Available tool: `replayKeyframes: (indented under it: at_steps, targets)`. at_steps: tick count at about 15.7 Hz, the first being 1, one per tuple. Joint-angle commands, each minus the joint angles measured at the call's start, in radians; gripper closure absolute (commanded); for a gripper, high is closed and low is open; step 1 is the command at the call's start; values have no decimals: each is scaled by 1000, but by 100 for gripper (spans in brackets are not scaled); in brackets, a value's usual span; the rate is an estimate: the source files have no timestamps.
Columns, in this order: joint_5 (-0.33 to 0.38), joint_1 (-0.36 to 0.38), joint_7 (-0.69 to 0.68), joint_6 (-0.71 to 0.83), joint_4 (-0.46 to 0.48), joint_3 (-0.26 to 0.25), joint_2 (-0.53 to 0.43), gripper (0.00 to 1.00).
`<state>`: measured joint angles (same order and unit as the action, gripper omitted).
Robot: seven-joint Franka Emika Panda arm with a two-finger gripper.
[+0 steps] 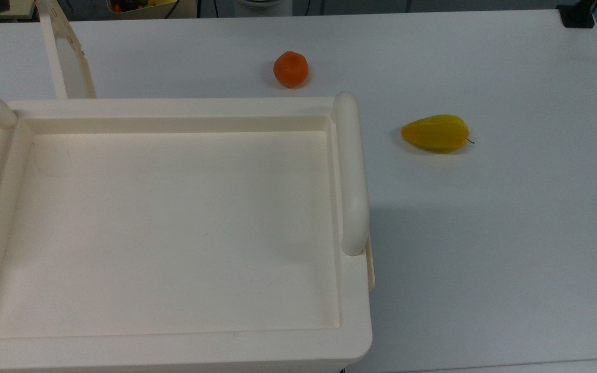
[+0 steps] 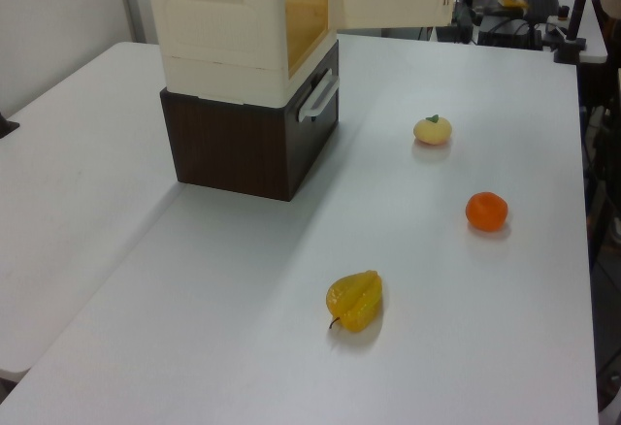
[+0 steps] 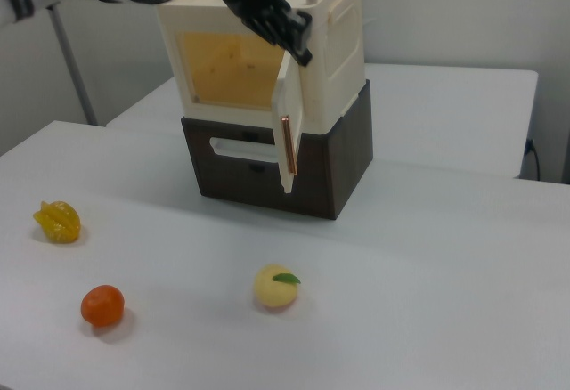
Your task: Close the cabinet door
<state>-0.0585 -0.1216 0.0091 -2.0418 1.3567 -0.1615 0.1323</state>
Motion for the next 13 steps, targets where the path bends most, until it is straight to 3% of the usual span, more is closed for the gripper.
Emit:
replayKeyframes:
  at_steps: [1, 4, 8, 13]
  targets:
    - [3, -3, -8, -31, 47, -4, -2, 100]
    - [35, 5, 3, -25, 59, -3, -2, 100]
    - [159, 16, 8, -15, 59, 13, -11, 100]
    - [174, 183, 170, -35, 59, 17, 0, 100]
